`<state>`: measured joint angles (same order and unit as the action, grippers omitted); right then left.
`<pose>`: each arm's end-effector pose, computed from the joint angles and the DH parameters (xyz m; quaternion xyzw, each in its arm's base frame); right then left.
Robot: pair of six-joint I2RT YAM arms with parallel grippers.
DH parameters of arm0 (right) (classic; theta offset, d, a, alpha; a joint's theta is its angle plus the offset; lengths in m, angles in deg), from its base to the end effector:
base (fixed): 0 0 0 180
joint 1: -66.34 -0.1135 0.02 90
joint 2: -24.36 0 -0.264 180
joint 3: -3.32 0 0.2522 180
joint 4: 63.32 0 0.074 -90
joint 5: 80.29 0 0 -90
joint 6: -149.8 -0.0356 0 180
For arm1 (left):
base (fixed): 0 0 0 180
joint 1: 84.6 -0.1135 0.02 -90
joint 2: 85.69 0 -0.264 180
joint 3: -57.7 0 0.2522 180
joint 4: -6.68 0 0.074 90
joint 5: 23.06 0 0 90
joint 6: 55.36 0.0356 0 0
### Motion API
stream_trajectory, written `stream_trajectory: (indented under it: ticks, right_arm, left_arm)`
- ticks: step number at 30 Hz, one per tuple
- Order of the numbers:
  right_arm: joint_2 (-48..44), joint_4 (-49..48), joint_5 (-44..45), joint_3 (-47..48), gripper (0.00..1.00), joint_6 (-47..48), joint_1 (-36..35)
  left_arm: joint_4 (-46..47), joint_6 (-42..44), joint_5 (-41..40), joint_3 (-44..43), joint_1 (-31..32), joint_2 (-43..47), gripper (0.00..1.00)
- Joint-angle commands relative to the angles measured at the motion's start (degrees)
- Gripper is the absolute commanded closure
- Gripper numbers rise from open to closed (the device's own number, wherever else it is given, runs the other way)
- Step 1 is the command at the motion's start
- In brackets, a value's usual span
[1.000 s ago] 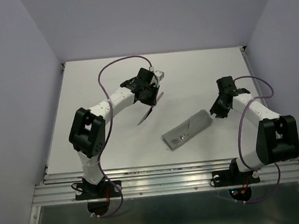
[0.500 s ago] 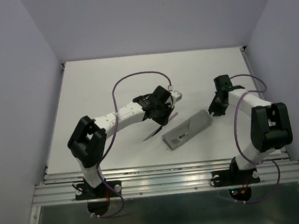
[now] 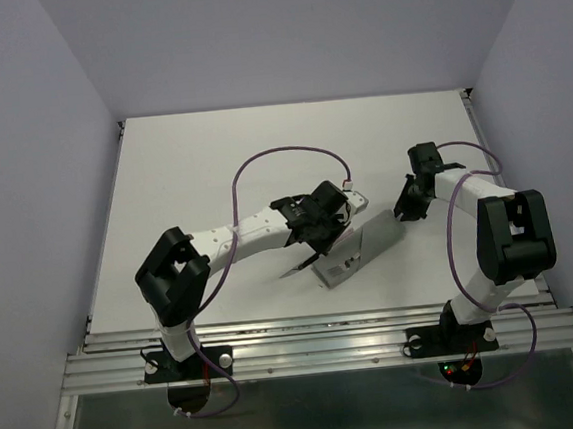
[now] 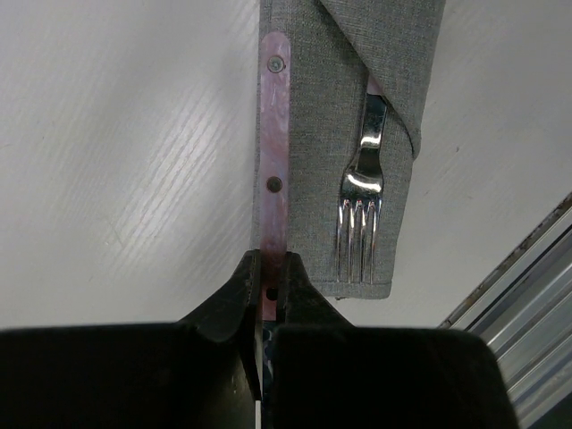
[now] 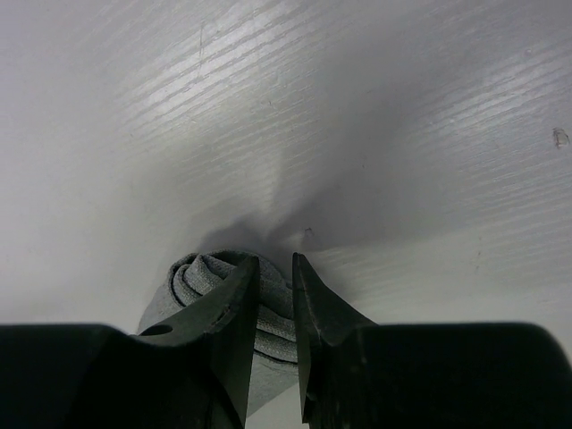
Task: Fold the napkin into a case and place the utensils inside
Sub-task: Stuff the knife into the folded napkin.
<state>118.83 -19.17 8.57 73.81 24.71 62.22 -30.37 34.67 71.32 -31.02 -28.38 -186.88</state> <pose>0.3110 0.0231 0.1725 0.2603 0.9467 0.0728 0.1754 0.2138 -0.3245 0.2347 0.4536 0.8206 -0.1944 0.2881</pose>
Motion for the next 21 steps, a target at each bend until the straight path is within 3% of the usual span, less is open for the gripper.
stream_trajectory:
  ticks: [1, 21]
  right_arm:
    - [0.4, -2.1, -2.5, 0.2, 0.73, 1.3, 0.3]
    - [-0.3, -2.1, -6.8, 0.1, 0.73, 2.1, 0.3]
  left_arm:
    - [1.4, 2.1, -1.9, -0.1, 1.4, 0.0, 1.00]
    - [2.0, 2.3, -2.0, -1.2, 3.1, -3.7, 1.00]
